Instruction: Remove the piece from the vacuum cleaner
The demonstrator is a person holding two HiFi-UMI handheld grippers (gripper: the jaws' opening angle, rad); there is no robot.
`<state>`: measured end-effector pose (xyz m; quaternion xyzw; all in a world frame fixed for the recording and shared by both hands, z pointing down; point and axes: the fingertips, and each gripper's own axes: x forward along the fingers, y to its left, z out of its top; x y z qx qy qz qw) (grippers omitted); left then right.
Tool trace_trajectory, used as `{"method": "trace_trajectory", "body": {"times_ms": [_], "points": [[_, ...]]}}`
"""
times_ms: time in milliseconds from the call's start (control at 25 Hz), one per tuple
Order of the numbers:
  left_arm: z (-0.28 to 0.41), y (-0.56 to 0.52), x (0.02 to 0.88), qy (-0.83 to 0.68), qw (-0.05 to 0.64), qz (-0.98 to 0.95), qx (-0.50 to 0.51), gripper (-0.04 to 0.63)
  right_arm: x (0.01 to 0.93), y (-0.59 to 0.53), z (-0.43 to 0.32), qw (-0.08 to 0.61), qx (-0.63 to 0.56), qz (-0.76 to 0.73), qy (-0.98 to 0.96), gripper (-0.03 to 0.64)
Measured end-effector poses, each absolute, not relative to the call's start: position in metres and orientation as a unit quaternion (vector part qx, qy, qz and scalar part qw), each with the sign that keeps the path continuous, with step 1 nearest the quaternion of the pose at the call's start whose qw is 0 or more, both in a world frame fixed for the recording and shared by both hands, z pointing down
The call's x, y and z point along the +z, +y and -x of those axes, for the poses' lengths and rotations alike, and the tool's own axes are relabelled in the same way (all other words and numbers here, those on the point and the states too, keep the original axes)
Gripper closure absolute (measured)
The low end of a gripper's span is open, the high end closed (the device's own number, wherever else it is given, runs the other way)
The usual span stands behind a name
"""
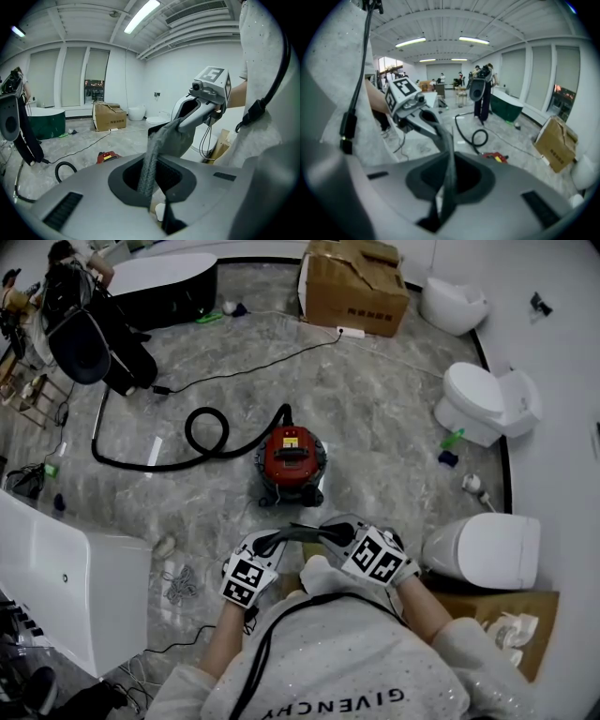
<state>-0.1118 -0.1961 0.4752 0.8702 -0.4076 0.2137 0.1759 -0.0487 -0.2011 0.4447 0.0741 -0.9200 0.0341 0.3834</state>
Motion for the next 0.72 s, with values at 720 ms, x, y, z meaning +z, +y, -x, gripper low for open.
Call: {"method": "trace_trajectory", "body": {"times_ms": [720], "points": [[0.117,-0.1986,0.483,-0.402,0.194,-0.87,0.21,0.56,0.4542,-0.2068,0.0537,0.387,0.023,-0.08,-0.918,0.573]]}}
